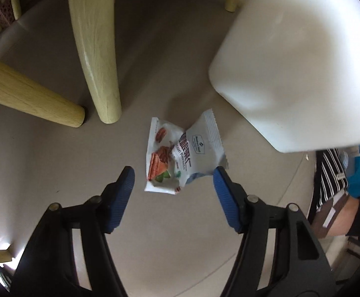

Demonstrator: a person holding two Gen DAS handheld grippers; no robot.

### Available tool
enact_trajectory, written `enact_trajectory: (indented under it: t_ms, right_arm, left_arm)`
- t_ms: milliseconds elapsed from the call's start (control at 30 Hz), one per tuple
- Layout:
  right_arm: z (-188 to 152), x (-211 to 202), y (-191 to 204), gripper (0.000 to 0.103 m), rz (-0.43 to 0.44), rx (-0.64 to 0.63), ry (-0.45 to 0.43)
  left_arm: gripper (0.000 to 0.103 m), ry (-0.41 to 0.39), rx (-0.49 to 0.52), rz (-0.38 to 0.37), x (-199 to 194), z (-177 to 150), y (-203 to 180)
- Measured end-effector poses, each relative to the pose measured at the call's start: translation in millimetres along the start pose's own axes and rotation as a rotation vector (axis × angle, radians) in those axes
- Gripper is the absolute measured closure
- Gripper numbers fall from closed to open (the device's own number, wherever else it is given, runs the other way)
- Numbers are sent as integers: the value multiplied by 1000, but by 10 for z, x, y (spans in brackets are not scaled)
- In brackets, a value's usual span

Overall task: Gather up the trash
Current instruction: 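Lower the left gripper to the floor and grasp the snack wrapper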

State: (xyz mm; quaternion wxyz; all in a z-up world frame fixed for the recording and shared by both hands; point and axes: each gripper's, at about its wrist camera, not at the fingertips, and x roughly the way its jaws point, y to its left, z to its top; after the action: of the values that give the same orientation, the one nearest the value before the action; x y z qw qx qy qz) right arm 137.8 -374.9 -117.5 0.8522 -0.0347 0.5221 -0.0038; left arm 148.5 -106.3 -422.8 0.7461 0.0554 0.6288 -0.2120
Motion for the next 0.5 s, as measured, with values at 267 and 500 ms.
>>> enact_trajectory:
  t_ms: [267, 500]
  right_arm:
    - [-2, 104, 64, 38, 25, -16, 38]
    - [8, 133, 94, 39, 25, -24, 48]
  left_arm:
    - [53, 16, -29, -8, 295, 37, -42]
    - [102, 7, 27, 76, 405, 97, -271]
